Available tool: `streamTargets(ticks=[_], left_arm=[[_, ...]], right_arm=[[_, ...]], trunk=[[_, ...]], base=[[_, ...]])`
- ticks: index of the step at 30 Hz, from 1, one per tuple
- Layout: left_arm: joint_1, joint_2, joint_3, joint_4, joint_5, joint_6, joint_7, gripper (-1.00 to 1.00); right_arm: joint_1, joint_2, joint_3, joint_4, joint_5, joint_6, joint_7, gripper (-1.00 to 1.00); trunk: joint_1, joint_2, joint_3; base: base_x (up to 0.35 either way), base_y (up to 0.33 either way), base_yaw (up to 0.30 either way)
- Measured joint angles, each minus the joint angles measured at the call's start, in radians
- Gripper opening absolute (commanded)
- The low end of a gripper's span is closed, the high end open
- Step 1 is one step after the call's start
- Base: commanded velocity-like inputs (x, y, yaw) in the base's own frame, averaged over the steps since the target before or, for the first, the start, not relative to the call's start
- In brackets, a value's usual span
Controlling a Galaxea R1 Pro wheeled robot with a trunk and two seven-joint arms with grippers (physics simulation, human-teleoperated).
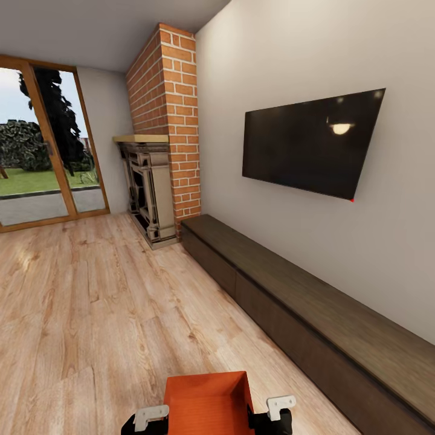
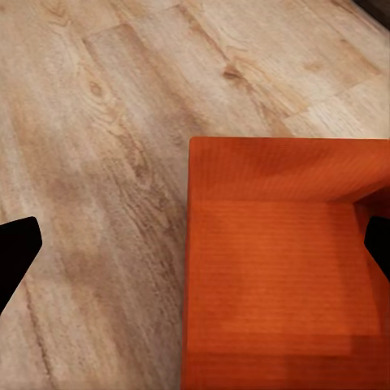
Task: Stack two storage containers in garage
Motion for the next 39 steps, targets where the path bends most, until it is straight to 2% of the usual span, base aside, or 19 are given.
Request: streamTargets(ticks=[11, 29, 39], left_arm=[[0.0, 0.0, 0.001, 0.001, 0.0, 0.001, 0.0, 1.0], [0.0, 0.001, 0.001, 0.0, 0.001, 0.0, 0.0, 1.0], [0.0, -0.001, 0.0, 0.0, 0.0, 0.0, 0.0, 1.0]], right_arm=[[0.0, 0.0, 0.0, 0.0, 0.0, 0.0, 0.0, 1.0], [0.0, 0.0, 0.001, 0.0, 0.0, 0.001, 0.0, 1.0], [0.0, 0.0, 0.001, 0.0, 0.0, 0.003, 0.0, 1.0]], trunk=[[0.0, 0.0, 0.0], [0.0, 0.0, 0.0], [0.0, 0.0, 0.0]], base=[[-0.157, 0.0, 0.0], [-0.008, 0.0, 0.001], [0.0, 0.0, 0.136]])
